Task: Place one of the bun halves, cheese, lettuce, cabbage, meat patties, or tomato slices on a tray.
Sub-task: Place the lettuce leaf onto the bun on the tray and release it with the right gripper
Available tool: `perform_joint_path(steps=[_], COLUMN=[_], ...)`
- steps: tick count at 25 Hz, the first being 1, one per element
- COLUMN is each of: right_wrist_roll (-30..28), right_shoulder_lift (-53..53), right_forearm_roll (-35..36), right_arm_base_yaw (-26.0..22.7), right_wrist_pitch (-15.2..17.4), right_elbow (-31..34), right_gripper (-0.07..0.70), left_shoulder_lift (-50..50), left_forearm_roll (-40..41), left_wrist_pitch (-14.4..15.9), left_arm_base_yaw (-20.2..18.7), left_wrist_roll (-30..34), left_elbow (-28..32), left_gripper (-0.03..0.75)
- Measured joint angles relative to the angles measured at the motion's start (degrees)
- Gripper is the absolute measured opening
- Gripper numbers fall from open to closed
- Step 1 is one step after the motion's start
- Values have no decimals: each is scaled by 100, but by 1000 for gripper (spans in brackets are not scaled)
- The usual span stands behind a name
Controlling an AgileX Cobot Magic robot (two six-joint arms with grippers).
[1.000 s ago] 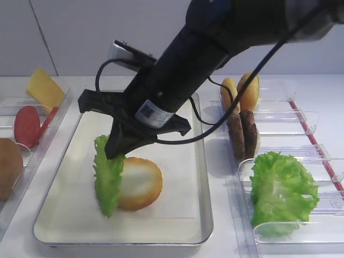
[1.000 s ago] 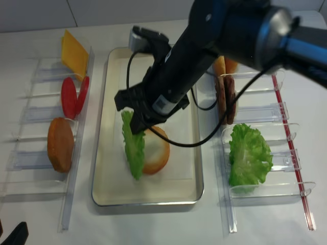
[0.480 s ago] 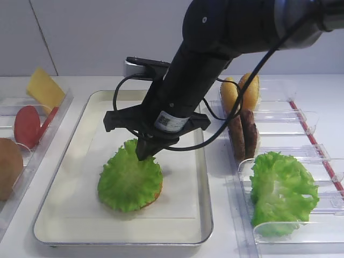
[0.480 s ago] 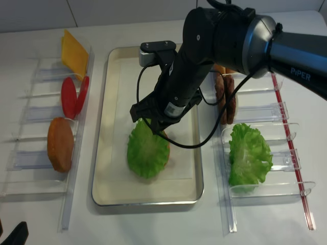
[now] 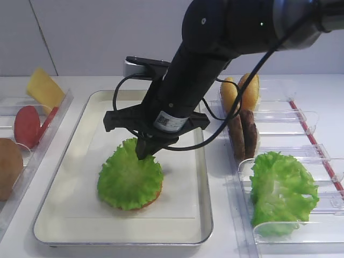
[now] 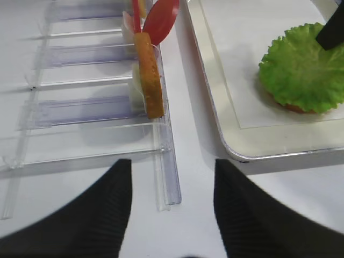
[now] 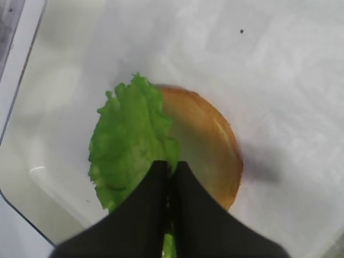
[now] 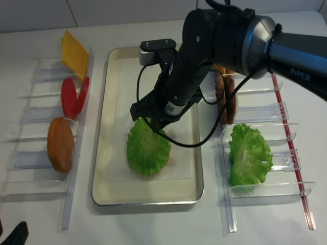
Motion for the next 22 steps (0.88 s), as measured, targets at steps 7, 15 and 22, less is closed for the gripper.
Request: perform_joint_path(steps=[7,15,22], right_wrist_roll=[0,91,140], right_shoulder_lift=[108,108,108], right_forearm_roll=[-3,-304,-765], right_arm_base_yaw=[0,0,0], right_wrist_pitch=[0,24,237], right_elbow=[0,0,-83], right_gripper=[52,147,503], left_shoulder_lift=[0,0,0], left_forearm_roll=[0,0,0], left_wrist_pitch=[0,0,0], left_arm_base_yaw=[0,0,0], left_wrist_roll=[0,0,0], left_elbow=[0,0,0], left_gripper=[327,327,327])
